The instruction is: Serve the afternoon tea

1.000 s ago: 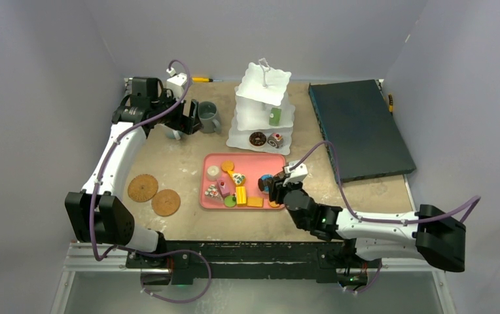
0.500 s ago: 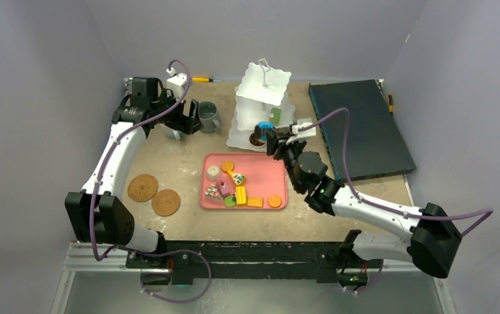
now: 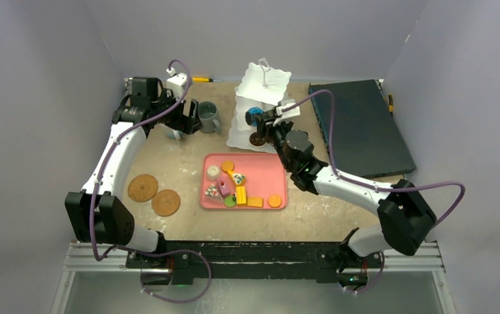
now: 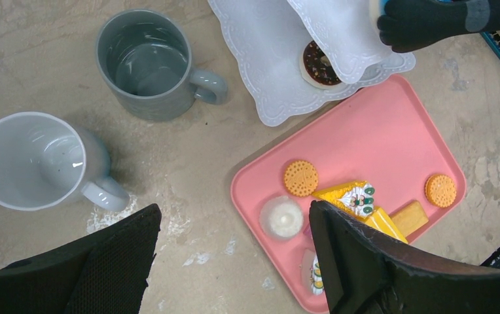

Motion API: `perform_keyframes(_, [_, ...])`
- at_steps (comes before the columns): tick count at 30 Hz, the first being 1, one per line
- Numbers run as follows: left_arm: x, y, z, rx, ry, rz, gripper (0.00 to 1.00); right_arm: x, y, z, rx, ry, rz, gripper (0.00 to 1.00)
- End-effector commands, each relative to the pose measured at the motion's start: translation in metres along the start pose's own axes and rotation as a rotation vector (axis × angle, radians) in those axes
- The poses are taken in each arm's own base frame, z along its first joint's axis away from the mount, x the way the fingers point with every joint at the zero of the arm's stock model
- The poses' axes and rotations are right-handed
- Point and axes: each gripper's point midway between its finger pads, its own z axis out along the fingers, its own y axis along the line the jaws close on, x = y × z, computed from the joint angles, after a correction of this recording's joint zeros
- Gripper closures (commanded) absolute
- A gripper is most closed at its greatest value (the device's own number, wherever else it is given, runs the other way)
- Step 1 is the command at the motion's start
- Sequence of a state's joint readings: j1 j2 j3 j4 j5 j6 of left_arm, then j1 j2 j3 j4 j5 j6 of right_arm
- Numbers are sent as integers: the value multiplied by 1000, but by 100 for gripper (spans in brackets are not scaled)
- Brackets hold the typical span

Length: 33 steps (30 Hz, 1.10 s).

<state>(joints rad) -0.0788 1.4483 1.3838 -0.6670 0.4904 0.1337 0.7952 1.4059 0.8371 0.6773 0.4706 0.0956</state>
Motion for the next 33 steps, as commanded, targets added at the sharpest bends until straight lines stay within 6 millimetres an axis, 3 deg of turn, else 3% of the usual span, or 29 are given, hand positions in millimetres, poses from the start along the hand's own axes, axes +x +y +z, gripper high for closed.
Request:
perform_keyframes(1, [-16,0,-10,-10,-65,23,17,-48,7,14,-29,-131,42,55])
perform_keyframes(10, [-17,0,-11,-14,-69,28,17,-34,4,24,-14,-113,29,53])
perform_keyframes(14, [-18,0,-12,-17,-72,29,17,-26,3,24,-12,-100,21,47])
perform_keyframes(18, [-20,0,-13,-18,-75,29,17,-24,3,25,-12,-98,18,34])
perform_keyframes(22, [-21,0,-15,-27,-78,35,16,-28,4,24,-19,-101,16,30])
perform_keyframes(26, [-21,1,-16,-27,-77,35,16,-35,-1,18,-5,-121,18,31])
perform_keyframes(33, [-20,-1,-14,-14,-74,34,17,-32,15,-12,-83,-100,25,35])
